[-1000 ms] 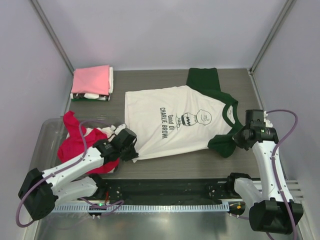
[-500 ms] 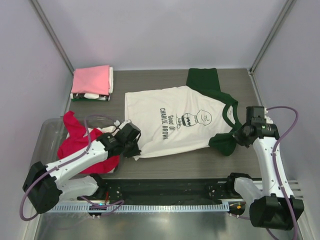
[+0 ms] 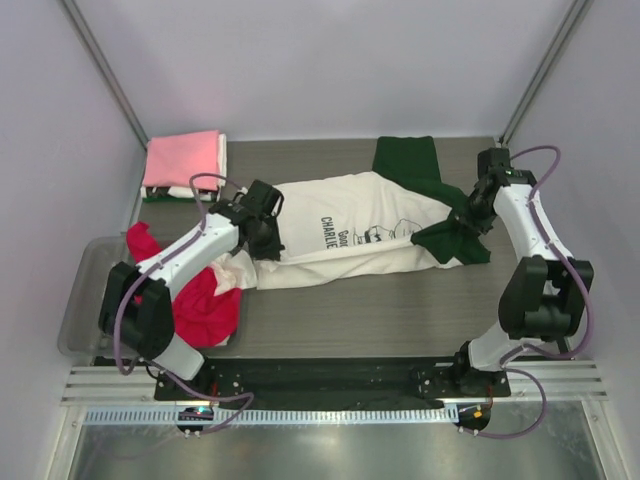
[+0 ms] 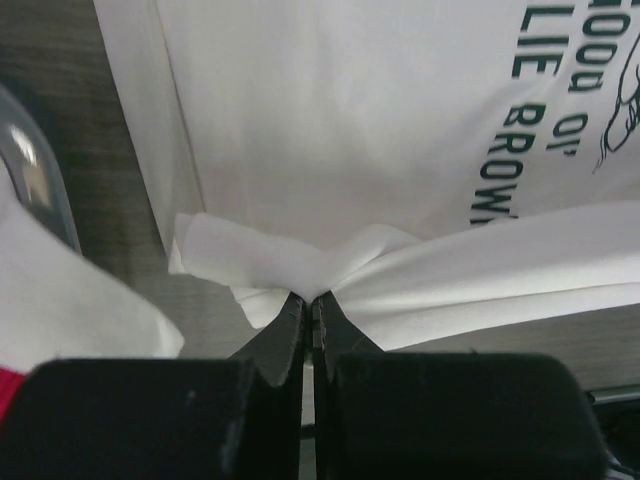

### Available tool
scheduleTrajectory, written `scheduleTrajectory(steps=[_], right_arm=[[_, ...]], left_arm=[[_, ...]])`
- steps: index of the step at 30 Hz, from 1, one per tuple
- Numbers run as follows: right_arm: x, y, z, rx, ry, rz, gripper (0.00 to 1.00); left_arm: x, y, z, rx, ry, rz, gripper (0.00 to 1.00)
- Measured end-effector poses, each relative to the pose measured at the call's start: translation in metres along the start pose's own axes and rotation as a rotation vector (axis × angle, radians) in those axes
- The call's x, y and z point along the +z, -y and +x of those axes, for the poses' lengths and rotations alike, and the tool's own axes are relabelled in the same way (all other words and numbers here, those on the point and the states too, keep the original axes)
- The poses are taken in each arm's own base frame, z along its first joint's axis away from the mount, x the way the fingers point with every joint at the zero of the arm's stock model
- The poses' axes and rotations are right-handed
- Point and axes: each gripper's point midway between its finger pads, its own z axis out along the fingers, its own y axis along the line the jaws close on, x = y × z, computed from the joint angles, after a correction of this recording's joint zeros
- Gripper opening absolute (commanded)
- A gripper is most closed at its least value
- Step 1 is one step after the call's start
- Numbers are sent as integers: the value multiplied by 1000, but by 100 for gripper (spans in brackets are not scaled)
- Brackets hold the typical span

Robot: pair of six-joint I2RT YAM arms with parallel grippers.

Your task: Fold and stack the t-shirts

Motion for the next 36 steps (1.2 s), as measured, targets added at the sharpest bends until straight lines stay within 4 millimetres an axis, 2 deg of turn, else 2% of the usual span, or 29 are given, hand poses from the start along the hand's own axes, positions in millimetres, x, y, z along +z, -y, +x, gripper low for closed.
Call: scheduleTrajectory(steps=[3, 5, 6, 7, 9, 10, 12, 15, 17, 20, 22, 23, 26, 28, 30, 32, 33, 34, 36], right_arm=[[22, -9, -6, -25, -48, 22, 1], [36, -17, -13, -35, -68, 31, 18], [43, -22, -19, -44, -84, 35, 33], [48, -30, -27, -45, -82, 29, 65], [61, -45, -49, -70, -75, 26, 82], [66, -54, -62, -74, -52, 17, 90], [72, -56, -76, -80, -16, 18, 91], [66, -35, -70, -48, 0, 22, 86], [59, -2, -49, 14, -16, 14, 83], [53, 54, -13, 151, -57, 15, 77], [57, 84, 7, 249, -78, 26, 75], [61, 92, 16, 287, -95, 25, 74], [77, 94, 37, 343, -160, -7, 72], [87, 86, 40, 355, -179, -48, 71], [94, 78, 39, 361, -184, -87, 69], [100, 71, 34, 374, -177, -123, 68], [101, 69, 33, 379, -176, -133, 66], [103, 67, 30, 382, -170, -148, 65], [106, 62, 25, 391, -161, -170, 59]], left_arm=[[16, -2, -20, 6, -43, -17, 0], [29, -1, -34, 15, -70, -20, 4], [37, -1, -41, 13, -92, -23, 6], [46, 1, -51, 13, -106, -21, 11], [59, -1, -68, 7, -119, -26, 32], [63, -3, -75, 2, -118, -28, 34], [61, -9, -83, -23, -105, -32, 37], [38, -12, -89, -49, -55, -16, 36], [14, -11, -84, -71, 10, 27, 38], [-20, -12, -58, -115, 74, 84, 43], [-31, -9, -41, -126, 103, 118, 47], [-30, -5, -30, -127, 103, 133, 49], [-13, 2, 2, -118, 56, 140, 56], [1, 4, 25, -107, 12, 127, 67], [7, 5, 41, -100, -16, 121, 76], [10, 6, 46, -104, -20, 123, 82], [11, 7, 45, -108, -13, 126, 92], [11, 8, 42, -112, -1, 126, 98], [12, 9, 37, -124, 21, 129, 100]])
